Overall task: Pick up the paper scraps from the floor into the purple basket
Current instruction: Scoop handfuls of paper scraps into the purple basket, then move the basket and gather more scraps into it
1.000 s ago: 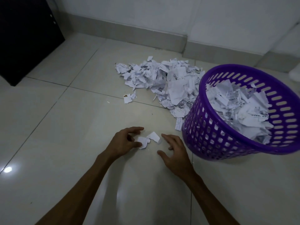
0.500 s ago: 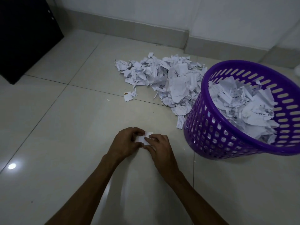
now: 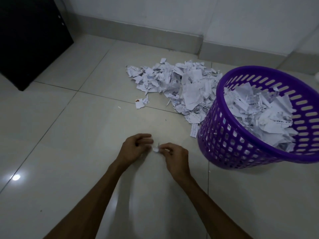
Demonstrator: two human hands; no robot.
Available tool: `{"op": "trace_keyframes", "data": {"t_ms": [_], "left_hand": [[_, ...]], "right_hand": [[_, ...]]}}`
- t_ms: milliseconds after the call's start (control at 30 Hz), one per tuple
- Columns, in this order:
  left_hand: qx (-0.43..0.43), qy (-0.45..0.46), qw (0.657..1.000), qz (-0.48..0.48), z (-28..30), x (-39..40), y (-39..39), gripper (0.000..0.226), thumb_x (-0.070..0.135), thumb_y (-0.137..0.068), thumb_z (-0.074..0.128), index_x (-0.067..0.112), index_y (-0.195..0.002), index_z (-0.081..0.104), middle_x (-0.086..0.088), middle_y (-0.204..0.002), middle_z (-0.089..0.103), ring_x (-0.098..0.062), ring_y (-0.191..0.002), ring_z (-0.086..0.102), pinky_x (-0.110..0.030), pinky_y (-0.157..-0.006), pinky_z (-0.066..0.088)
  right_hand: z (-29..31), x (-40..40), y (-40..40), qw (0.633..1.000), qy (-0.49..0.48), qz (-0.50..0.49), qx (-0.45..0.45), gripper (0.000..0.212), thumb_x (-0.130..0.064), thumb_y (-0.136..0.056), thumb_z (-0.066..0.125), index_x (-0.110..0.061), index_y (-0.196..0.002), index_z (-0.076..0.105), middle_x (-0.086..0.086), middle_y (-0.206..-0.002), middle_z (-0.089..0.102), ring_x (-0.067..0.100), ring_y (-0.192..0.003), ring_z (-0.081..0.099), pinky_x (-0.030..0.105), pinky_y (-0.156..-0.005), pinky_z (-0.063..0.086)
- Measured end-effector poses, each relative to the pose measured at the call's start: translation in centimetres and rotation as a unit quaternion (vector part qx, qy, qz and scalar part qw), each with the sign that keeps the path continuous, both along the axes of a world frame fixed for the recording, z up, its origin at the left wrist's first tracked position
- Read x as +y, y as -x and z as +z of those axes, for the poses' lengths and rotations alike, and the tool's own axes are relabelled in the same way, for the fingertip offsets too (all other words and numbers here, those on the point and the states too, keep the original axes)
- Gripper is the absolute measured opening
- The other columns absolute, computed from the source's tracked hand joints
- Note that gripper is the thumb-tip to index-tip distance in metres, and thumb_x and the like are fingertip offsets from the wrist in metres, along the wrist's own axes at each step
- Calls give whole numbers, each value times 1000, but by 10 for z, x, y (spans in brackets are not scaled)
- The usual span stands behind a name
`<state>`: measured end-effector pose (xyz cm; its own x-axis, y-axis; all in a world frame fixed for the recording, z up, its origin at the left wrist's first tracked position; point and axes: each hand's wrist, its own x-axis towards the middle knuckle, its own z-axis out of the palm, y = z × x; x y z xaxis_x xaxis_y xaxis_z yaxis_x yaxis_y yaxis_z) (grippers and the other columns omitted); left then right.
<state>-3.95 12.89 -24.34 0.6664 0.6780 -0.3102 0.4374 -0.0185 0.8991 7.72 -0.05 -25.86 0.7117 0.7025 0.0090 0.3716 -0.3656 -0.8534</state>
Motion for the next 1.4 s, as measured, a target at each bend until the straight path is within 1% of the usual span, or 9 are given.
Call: {"op": "trace_keyframes", "data": {"t_ms": [133, 233, 467, 633, 767, 900, 1067, 1233, 1400], "left_hand": [[-48, 93, 990, 99, 15, -2, -1, 28, 9, -89, 67, 18, -115, 66, 1, -107, 73, -18, -86, 70, -30, -79, 56], [-80, 91, 986, 112, 40, -2, -10, 30, 14, -91, 66, 17, -120, 65, 4, -109, 72, -13, -83, 70, -23, -72, 54], [-186, 103, 969, 127, 122, -16, -61, 23, 27, -91, 65, 28, -114, 66, 6, -107, 71, -16, -93, 70, -27, -78, 52], [-212, 123, 966, 79, 157, -40, -100, 33, 32, -92, 65, 24, -123, 63, 5, -113, 71, -17, -99, 70, -29, -83, 54], [-195, 132, 971, 46, 164, -66, -121, 42, 38, -91, 64, 23, -130, 58, 1, -126, 63, -16, -110, 63, -31, -89, 53], [-150, 154, 976, 30, 163, -92, -134, 63, 48, -85, 67, 22, -140, 49, -1, -135, 55, -19, -119, 54, -40, -103, 45], [-140, 177, 974, 26, 160, -109, -143, 68, 48, -85, 67, 22, -144, 45, -2, -139, 55, -21, -125, 52, -49, -110, 39], [-185, 159, 969, 44, 161, -111, -145, 43, 28, -92, 63, 24, -134, 55, -1, -127, 63, -14, -112, 60, -40, -102, 48], [-219, 131, 966, 37, 165, -116, -143, 38, 21, -96, 58, 23, -133, 56, 3, -118, 66, -4, -98, 64, -12, -67, 54]], "right_hand": [[34, 7, -10, 942, -8, -126, 311, 30, -29, -74, 85, -16, -100, 77, -6, -84, 75, 1, -71, 67, 15, -73, 54], [80, 15, -20, 922, -71, -120, 362, 33, -15, -81, 80, -8, -112, 72, -4, -88, 73, 9, -79, 67, 14, -71, 54], [202, 16, -39, 940, -173, -41, 290, 26, -12, -84, 76, -17, -109, 72, -7, -96, 74, 2, -86, 70, 11, -72, 53], [246, -17, -71, 971, -190, -70, 128, 23, -16, -83, 76, -19, -107, 75, -14, -93, 73, -1, -88, 69, 16, -83, 55], [247, -52, -106, 984, -109, -138, -27, 22, -20, -83, 77, -23, -105, 76, -18, -88, 70, -6, -81, 65, 26, -84, 58], [235, -79, -129, 987, 2, -143, -67, 41, -32, -83, 78, -27, -122, 69, -6, -111, 73, 6, -96, 68, 32, -84, 57], [234, -112, -150, 941, 4, -266, -209, 37, -42, -91, 65, -25, -124, 66, 0, -124, 67, 20, -111, 62, 40, -98, 50], [217, -145, -182, 929, 140, -308, -151, 73, -59, -91, 55, -15, -146, 41, 13, -144, 50, 34, -131, 47, 50, -110, 37], [212, -153, -184, 945, 68, -320, -24, 68, -50, -93, 58, -5, -142, 43, 16, -137, 54, 34, -121, 54, 36, -94, 45]]}}
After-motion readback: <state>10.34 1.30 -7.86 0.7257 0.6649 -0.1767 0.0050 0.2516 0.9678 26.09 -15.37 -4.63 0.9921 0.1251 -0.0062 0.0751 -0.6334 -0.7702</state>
